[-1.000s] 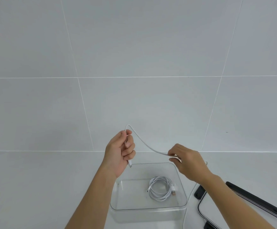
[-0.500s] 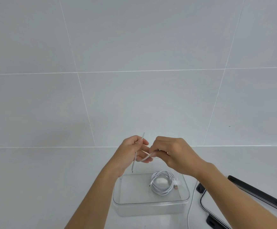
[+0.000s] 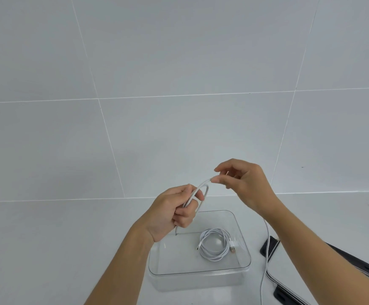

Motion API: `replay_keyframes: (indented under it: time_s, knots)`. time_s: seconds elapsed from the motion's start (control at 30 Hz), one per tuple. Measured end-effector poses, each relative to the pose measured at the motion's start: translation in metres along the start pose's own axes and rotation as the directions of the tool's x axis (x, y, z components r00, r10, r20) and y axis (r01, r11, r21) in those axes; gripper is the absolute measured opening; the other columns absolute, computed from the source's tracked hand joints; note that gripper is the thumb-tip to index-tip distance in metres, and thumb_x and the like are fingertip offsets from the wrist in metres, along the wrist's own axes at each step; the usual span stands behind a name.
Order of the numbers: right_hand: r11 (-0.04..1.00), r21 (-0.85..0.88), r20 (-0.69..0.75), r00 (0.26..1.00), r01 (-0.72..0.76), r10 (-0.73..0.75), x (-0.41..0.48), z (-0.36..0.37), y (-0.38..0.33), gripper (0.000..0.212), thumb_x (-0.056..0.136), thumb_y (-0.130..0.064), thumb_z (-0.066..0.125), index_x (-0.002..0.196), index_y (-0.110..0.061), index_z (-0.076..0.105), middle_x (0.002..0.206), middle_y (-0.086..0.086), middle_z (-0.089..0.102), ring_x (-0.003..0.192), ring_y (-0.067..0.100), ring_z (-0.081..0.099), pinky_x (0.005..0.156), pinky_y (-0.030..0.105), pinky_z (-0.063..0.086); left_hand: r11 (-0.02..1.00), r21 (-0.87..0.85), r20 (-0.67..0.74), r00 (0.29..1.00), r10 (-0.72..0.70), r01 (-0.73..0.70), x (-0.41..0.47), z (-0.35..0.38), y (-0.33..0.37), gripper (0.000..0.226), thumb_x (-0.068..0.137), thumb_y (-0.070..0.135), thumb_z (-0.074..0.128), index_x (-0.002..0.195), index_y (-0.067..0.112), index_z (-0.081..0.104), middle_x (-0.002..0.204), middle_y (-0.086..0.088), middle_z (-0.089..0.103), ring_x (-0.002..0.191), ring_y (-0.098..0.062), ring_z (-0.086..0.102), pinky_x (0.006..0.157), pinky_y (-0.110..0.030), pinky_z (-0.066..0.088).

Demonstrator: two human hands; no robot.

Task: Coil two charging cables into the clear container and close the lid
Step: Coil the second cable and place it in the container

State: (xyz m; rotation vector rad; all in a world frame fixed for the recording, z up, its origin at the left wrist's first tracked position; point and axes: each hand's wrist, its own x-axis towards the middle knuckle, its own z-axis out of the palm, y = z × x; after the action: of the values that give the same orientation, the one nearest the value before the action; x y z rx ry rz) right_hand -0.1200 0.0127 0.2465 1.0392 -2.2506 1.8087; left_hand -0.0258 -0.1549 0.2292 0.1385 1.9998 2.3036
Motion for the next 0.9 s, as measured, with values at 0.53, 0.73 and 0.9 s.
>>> replay_keyframes:
  time_s: [0.53, 0.73, 0.9]
  knots:
    - [0.998, 0.019, -0.120, 0.990, -0.067, 0.069, 0.007, -0.014, 0.022, 0.015, 0.080, -0.007, 0.069, 0.074, -0.021, 0.067, 0.055, -0.012, 0.058, 0.049, 0.007, 0.046, 0.051, 0.011, 0.038, 0.826, -0.534, 0.019, 0.974, 0.224, -0.179, -0.008, -0.021, 0.017, 0.025, 0.068, 0.033, 0.078, 0.067, 0.014, 0.061, 0.044, 0.007, 0.014, 0.038, -0.013, 0.012, 0.038, -0.020, 0.021]
    - [0.982, 0.110, -0.097, 0.982, -0.154, 0.165, 0.002, -0.013, 0.032, 0.012, 0.082, -0.004, 0.067, 0.079, -0.016, 0.069, 0.055, -0.009, 0.056, 0.046, 0.010, 0.040, 0.047, 0.015, 0.035, 0.658, -0.738, 0.045, 0.962, 0.270, -0.150, -0.005, -0.036, 0.015, 0.034, 0.100, 0.027, 0.034, 0.097, 0.004, 0.060, 0.057, 0.000, 0.030, 0.049, -0.015, 0.027, 0.049, -0.026, 0.025]
    - [0.979, 0.113, 0.095, 0.982, -0.172, 0.161, 0.006, 0.006, 0.007, 0.006, 0.084, -0.008, 0.065, 0.078, -0.007, 0.068, 0.061, -0.001, 0.058, 0.045, 0.009, 0.041, 0.044, 0.012, 0.033, 0.777, -0.589, -0.130, 0.975, 0.180, -0.222, -0.008, -0.022, 0.018, 0.034, 0.050, 0.025, 0.089, 0.061, 0.014, 0.059, 0.048, 0.007, 0.010, 0.038, -0.012, 0.007, 0.035, -0.019, 0.013]
